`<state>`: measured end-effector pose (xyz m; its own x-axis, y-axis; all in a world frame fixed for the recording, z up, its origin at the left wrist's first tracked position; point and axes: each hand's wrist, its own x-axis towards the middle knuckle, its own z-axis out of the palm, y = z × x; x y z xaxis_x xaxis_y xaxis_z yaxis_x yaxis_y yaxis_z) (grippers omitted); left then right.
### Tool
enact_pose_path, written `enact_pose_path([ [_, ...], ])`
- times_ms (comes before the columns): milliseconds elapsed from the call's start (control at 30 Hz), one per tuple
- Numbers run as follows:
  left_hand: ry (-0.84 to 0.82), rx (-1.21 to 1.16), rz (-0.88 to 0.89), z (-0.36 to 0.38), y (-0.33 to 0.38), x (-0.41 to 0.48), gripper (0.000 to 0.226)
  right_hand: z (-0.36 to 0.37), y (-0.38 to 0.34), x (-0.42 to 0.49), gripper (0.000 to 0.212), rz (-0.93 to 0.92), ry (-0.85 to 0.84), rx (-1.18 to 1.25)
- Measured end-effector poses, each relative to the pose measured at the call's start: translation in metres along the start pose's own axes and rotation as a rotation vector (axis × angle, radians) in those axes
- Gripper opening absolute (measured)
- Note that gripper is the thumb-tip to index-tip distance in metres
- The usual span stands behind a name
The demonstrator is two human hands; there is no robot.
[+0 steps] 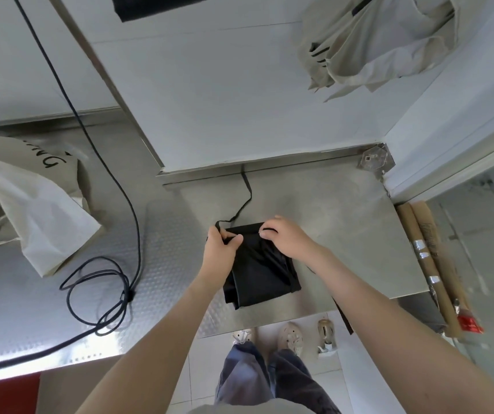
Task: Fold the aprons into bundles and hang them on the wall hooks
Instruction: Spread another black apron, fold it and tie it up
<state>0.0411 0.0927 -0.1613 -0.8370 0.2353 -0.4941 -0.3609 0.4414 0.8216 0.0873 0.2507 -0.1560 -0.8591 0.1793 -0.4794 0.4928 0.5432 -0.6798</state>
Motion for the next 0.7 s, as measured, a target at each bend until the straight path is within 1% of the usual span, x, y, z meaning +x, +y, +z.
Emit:
enact_pose_path([
  [100, 0.038, 0.015, 0.008, 0.002, 0.002, 0.002, 0.032, -0.005, -0.002, 0.002, 0.018, 0.056, -0.052, 0.063],
  [167, 0.068, 0.054, 0.007, 0.002, 0.004, 0.006, 0.033, -0.006, -0.002, 0.003, 0.013, 0.073, -0.082, 0.075],
  [200, 0.077, 0.066, -0.004, 0.002, 0.004, 0.008, 0.033, -0.006, -0.003, 0.003, 0.019, 0.079, -0.124, 0.066],
  [233, 0.080, 0.072, -0.025, 0.002, 0.003, 0.011, 0.033, -0.006, -0.003, 0.002, 0.035, 0.079, -0.181, 0.014],
  [300, 0.069, 0.075, -0.063, 0.002, -0.001, 0.016, 0.030, -0.003, -0.001, -0.001, 0.068, 0.038, -0.257, -0.207],
  [333, 0.063, 0.083, -0.067, 0.001, -0.003, 0.017, 0.028, -0.001, 0.000, -0.002, 0.079, 0.012, -0.256, -0.289],
  [367, 0.056, 0.095, -0.069, 0.002, -0.005, 0.019, 0.026, -0.001, 0.003, -0.005, 0.085, 0.010, -0.241, -0.316],
  [433, 0.056, 0.101, -0.066, 0.001, -0.006, 0.020, 0.023, -0.002, 0.009, -0.010, 0.087, 0.033, -0.184, -0.261],
  [467, 0.057, 0.097, -0.069, 0.001, -0.006, 0.020, 0.022, -0.002, 0.013, -0.013, 0.083, 0.055, -0.143, -0.217],
  [500, 0.053, 0.087, -0.073, 0.002, -0.006, 0.020, 0.021, -0.003, 0.018, -0.017, 0.076, 0.082, -0.097, -0.175],
  [533, 0.044, 0.080, -0.067, 0.003, -0.005, 0.018, 0.020, -0.002, 0.023, -0.020, 0.063, 0.103, -0.051, -0.144],
  [567, 0.066, 0.110, -0.023, 0.005, -0.004, 0.016, 0.019, -0.001, 0.028, -0.024, 0.045, 0.124, -0.013, -0.128],
  [600, 0.144, 0.216, 0.094, 0.007, -0.006, 0.014, 0.018, 0.000, 0.032, -0.027, 0.028, 0.149, 0.005, -0.123],
  [633, 0.263, 0.380, 0.292, 0.010, -0.008, 0.011, 0.017, 0.002, 0.035, -0.029, 0.015, 0.179, 0.008, -0.120],
  [667, 0.363, 0.527, 0.512, 0.014, -0.010, 0.007, 0.015, 0.003, 0.037, -0.031, 0.013, 0.199, 0.009, -0.116],
  [700, 0.392, 0.624, 0.724, 0.016, -0.011, 0.005, 0.014, 0.005, 0.038, -0.032, 0.020, 0.212, 0.020, -0.111],
])
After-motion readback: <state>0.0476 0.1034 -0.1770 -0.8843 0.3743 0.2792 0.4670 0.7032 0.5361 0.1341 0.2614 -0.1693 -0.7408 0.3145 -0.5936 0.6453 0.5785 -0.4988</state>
